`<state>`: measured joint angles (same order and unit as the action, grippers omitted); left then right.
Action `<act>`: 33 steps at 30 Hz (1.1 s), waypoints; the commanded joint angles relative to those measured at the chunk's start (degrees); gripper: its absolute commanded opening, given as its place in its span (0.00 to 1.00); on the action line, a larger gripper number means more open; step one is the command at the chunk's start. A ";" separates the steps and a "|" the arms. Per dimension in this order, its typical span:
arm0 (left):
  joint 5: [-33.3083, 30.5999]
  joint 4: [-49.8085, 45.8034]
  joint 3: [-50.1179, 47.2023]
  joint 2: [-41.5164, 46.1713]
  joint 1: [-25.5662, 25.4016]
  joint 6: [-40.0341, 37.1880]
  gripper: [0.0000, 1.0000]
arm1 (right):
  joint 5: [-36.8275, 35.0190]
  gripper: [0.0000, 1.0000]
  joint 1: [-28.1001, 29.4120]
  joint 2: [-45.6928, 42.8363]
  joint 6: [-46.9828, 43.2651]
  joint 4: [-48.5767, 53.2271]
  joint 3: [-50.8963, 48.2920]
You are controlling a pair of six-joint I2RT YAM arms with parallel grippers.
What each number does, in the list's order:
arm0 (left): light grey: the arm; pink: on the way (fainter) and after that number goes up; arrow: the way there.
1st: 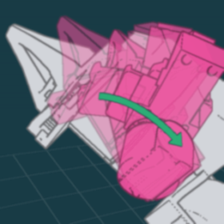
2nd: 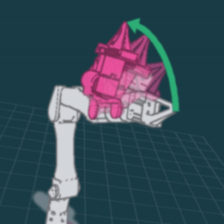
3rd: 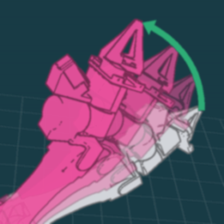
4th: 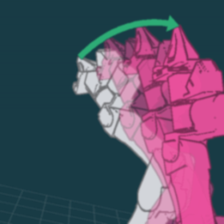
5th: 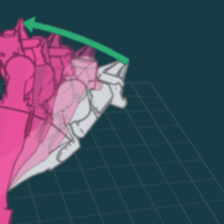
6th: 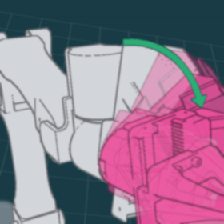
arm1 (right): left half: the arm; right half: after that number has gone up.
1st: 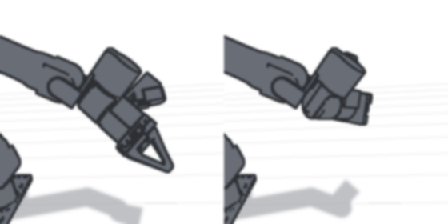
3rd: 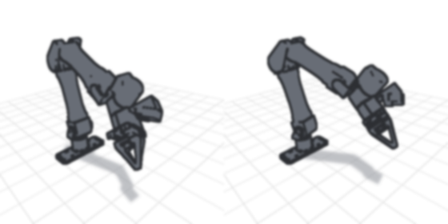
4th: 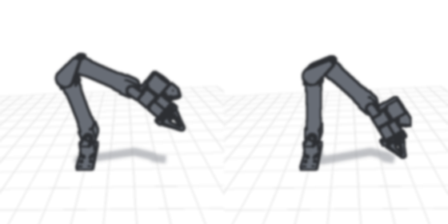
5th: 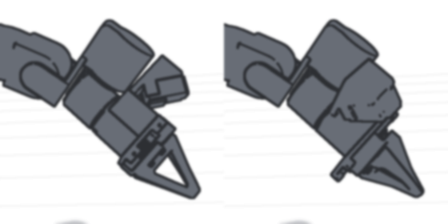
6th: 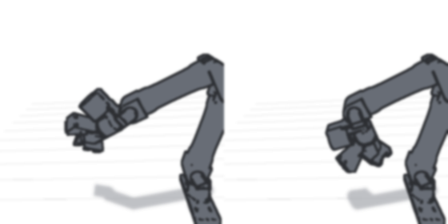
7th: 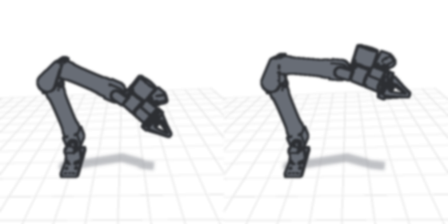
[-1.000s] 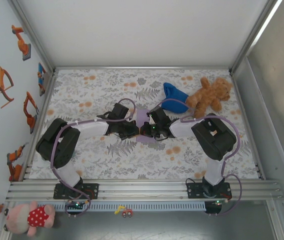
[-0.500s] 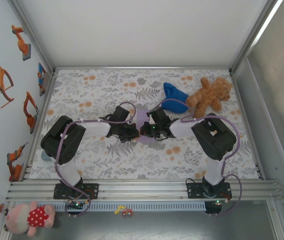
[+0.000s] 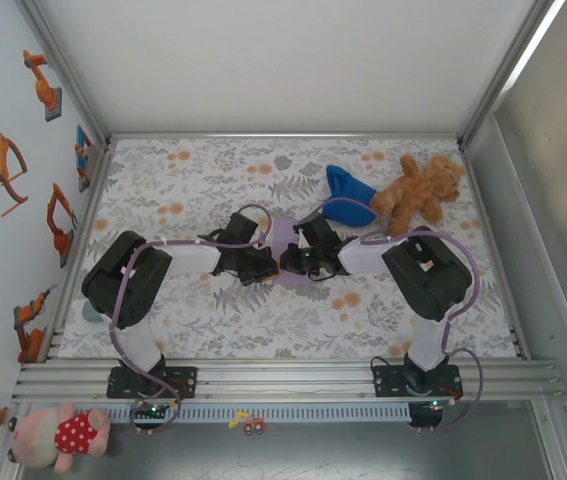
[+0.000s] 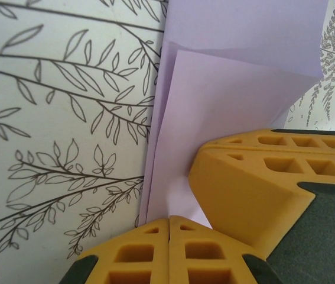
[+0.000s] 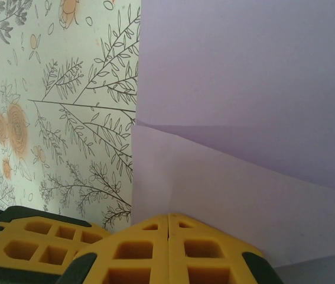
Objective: Fold a paper plane with a square sheet of paper (pick it up from the middle)
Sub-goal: Fold the triangle a second time at the center of the table.
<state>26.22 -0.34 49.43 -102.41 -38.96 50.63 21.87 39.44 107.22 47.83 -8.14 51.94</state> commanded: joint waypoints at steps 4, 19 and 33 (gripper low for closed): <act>1.86 2.35 -1.50 2.04 -0.96 -0.93 0.02 | -1.77 0.00 -0.04 5.14 1.87 11.82 -1.82; 1.21 3.55 -2.56 2.57 -1.46 -1.37 0.02 | -0.77 0.00 -0.62 5.63 3.23 13.49 -1.32; -0.28 -2.17 -2.06 0.08 -1.55 -3.35 0.00 | -2.08 0.00 -0.67 6.55 3.22 16.08 -0.81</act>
<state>25.76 2.13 47.40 -101.67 -39.72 50.04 24.45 38.37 108.25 50.61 -5.30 53.78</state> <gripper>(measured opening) 0.054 0.049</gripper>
